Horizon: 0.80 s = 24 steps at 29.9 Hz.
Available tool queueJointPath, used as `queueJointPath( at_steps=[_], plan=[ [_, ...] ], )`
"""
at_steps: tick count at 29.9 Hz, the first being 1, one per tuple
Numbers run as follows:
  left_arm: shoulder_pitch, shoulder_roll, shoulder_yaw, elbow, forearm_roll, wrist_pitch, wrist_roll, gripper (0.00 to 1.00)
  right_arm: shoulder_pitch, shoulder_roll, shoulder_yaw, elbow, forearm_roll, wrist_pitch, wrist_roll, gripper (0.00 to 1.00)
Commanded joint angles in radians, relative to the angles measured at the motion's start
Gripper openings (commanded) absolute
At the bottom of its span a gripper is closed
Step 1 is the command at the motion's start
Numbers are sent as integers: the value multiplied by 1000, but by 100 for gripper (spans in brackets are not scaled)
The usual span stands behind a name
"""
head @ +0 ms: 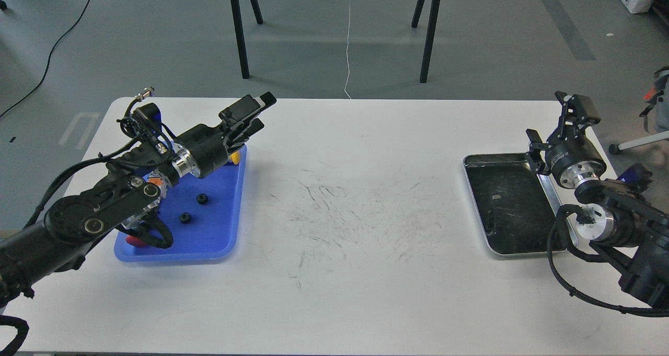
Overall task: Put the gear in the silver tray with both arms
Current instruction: 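Reach the left gripper down into the blue tray toward the black gear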
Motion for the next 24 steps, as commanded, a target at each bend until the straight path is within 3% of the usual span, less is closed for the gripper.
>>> queueJointPath(
  at_steps=[1,10,16,24],
  plan=[
    [-24,29,28,-9,109,2,0,100,2,0,0,2,0,3,0,99],
    [-91,57,156,-7,310,56,0,100,20,-20,5,7,2,3,0,99],
    [-133,90,274,2,455,160,0,99,23,-21,5,7,0,4,0,99],
    [-159,147,366,10,588,219,0,96,26,-28,5,11,0,4,0,99]
  ],
)
